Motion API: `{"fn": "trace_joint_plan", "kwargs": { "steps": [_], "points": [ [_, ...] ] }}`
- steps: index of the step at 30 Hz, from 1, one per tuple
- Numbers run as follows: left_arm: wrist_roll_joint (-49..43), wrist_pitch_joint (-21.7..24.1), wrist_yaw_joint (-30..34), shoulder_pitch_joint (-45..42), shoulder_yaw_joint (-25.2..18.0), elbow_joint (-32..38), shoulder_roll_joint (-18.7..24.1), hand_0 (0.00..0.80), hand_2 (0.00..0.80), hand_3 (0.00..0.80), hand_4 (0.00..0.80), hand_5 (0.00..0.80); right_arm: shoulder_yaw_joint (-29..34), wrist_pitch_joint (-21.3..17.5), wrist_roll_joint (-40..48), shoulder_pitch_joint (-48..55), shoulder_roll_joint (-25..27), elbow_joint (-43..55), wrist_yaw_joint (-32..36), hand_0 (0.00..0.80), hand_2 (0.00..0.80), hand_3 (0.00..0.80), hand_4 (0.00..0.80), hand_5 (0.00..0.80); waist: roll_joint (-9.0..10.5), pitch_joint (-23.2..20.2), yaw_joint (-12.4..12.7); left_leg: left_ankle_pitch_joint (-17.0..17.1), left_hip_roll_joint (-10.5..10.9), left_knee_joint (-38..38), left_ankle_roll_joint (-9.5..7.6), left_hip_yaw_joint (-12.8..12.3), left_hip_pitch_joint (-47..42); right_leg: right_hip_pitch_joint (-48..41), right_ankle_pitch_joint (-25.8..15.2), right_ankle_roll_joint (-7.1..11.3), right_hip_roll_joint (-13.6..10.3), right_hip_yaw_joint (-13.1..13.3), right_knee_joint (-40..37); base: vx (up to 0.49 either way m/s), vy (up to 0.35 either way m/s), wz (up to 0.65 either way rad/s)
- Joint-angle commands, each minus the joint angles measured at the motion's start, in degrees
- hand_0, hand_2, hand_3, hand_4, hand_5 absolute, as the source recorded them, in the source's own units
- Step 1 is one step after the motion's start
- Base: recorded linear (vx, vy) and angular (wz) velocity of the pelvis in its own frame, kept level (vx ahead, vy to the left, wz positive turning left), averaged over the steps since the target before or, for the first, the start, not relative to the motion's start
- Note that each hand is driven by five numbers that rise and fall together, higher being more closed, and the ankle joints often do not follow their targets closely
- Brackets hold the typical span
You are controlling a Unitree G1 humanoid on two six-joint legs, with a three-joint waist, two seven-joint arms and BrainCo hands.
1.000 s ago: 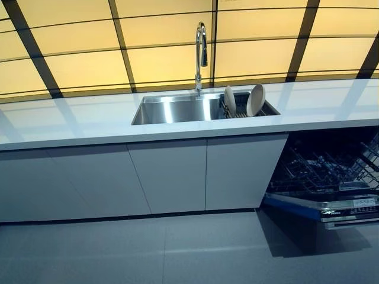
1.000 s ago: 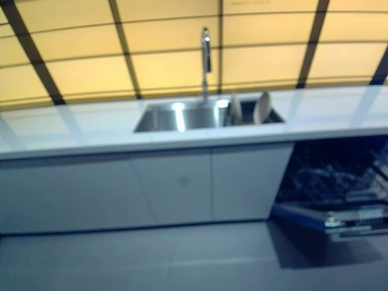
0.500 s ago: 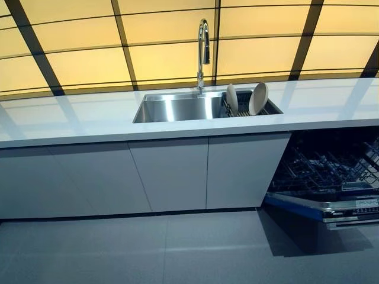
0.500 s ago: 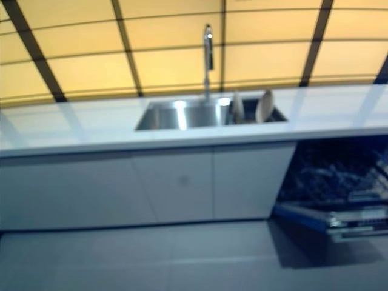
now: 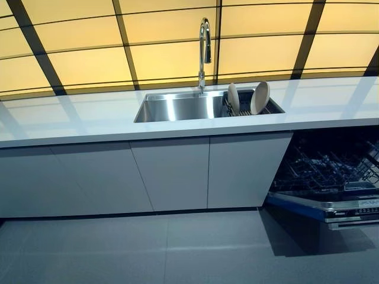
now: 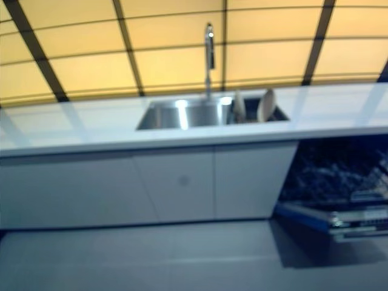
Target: Take plates into dishwasher
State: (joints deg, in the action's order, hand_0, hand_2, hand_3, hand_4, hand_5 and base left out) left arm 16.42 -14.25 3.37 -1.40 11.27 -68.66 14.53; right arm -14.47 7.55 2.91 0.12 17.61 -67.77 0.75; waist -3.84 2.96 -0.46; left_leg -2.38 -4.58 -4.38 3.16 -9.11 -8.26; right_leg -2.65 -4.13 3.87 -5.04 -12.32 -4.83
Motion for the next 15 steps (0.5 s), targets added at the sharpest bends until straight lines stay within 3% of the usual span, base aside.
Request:
{"fn": "trace_joint_plan", "kwargs": {
  "steps": [1, 9, 10, 11, 12, 15],
  "points": [
    [-2.8, -0.5, -0.2, 3.2, 0.2, -2.3, 2.5, 0.0, 0.0, 0.0, 0.0, 0.0, -3.9, -2.1, 0.6, -4.4, -0.8, -0.9, 6.8, 0.0, 0.0, 0.0, 0.0, 0.0, 4.5, 0.9, 1.0, 2.3, 3.5, -0.6, -2.25, -1.5, 2.7, -1.4, 2.9, 3.14, -0.4, -0.7, 4.5, -0.014, -0.102, 0.02],
    [-5.5, -1.5, -1.5, 4.3, 0.7, -0.6, 4.7, 0.0, 0.0, 0.0, 0.0, 0.0, -6.7, -5.6, 0.9, -5.8, 2.1, 6.9, 10.9, 0.0, 0.0, 0.0, 0.0, 0.0, 5.84, 2.6, 1.1, 2.4, 1.0, 2.6, -1.43, -1.1, 3.4, -0.3, 5.1, 1.34, 0.8, -0.2, 7.7, -0.007, -0.147, 0.07],
    [-4.0, -1.2, -2.6, 4.3, 0.2, -0.4, 4.5, 0.0, 0.0, 0.0, 0.0, 0.0, -7.3, -5.8, 0.4, -6.1, 2.6, 7.4, 10.5, 0.0, 0.0, 0.0, 0.0, 0.0, 6.9, 3.6, 1.2, 2.3, -0.7, 9.4, -0.57, -0.9, 5.9, -0.4, 5.5, -0.05, 0.6, 0.0, 8.7, 0.013, -0.145, 0.05],
    [-3.9, -1.2, -2.7, 4.3, 0.1, -0.5, 4.5, 0.0, 0.0, 0.0, 0.0, 0.0, -7.4, -5.7, 0.5, -6.1, 2.7, 7.5, 10.5, 0.0, 0.0, 0.0, 0.0, 0.0, 7.02, 3.7, 1.2, 2.1, -0.9, 10.7, -0.46, -0.8, 6.6, -0.4, 5.5, -0.22, 0.5, 0.0, 8.8, 0.037, -0.185, 0.13],
    [-2.1, -0.7, -3.4, 4.0, -1.0, -0.4, 4.4, 0.0, 0.0, 0.0, 0.0, 0.0, -7.9, -5.2, 1.1, -6.3, 3.3, 8.0, 10.9, 0.0, 0.0, 0.0, 0.0, 0.0, 8.1, 5.3, 1.9, 2.9, -1.9, 19.9, -0.25, 0.6, 11.0, -0.8, 6.0, -1.57, 0.3, 0.8, 9.8, 0.034, -0.141, 0.12],
    [-0.2, -0.4, -3.5, 3.0, -2.9, -0.1, 4.5, 0.0, 0.0, 0.0, 0.0, 0.0, -8.5, -4.8, 0.4, -6.4, 4.1, 8.2, 11.8, 0.0, 0.0, 0.0, 0.0, 0.0, 8.16, 7.9, 3.5, 6.5, -1.8, 30.6, 0.03, 1.4, 19.4, -1.7, 7.0, -3.25, 0.9, 1.6, 11.1, 0.122, -0.104, -0.18]
  ]
}}
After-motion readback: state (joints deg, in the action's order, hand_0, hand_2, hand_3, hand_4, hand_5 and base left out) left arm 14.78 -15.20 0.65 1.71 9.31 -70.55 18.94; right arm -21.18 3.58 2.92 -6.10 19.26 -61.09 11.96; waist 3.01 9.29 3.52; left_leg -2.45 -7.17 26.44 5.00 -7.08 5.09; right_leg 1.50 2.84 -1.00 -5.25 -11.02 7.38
